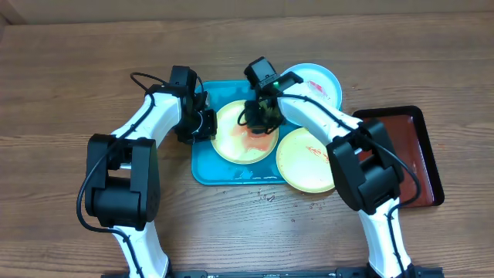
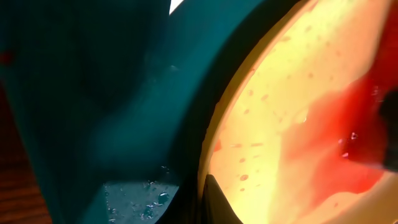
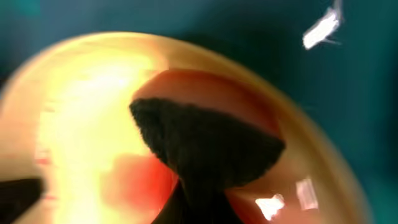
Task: Clean dirty plates on tray and stack at the side
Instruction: 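Scrub the left yellow plate with the sponge while the left gripper holds it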
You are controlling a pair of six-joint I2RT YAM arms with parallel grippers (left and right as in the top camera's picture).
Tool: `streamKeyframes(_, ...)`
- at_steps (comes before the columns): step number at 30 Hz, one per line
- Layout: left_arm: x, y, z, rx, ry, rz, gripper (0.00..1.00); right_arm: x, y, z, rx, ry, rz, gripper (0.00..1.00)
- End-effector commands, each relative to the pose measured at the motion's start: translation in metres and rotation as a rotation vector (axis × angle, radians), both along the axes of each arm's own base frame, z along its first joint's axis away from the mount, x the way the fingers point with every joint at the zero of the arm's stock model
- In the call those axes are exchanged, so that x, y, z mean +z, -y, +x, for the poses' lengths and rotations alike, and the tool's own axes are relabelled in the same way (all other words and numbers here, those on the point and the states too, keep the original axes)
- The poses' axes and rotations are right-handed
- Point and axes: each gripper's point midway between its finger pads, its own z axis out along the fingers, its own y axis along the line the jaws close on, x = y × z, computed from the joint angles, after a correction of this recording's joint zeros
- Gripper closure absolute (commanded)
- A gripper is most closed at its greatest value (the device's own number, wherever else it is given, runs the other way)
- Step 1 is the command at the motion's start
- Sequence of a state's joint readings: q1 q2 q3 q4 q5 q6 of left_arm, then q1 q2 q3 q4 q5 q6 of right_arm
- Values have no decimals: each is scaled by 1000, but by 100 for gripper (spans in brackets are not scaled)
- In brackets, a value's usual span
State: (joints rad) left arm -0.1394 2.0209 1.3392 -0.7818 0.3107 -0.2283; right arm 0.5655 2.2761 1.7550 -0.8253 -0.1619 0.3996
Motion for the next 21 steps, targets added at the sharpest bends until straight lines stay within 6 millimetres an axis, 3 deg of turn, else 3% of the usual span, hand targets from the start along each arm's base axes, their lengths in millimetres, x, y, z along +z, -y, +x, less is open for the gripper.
streamKeyframes(1,-6,6,-5,-37,-17,-25,96,-21,-40,-24,70,-87,103,96)
streamKeyframes(5,-6,6,-5,-41,-15,-26,96,-13,-63,-29,111,-91,197,96)
streamKeyframes(13,-6,6,-5,-40,-15,-26,96,-7,-78,-56,158,-194,272,96)
streamKeyframes(17,-6,6,-5,-40,-15,-25,96,-8,-70,-73,157,-277,254,96)
streamKeyframes(21,-6,6,-5,-40,-16,-25,96,-16,-44,-76,149,-307,163,96)
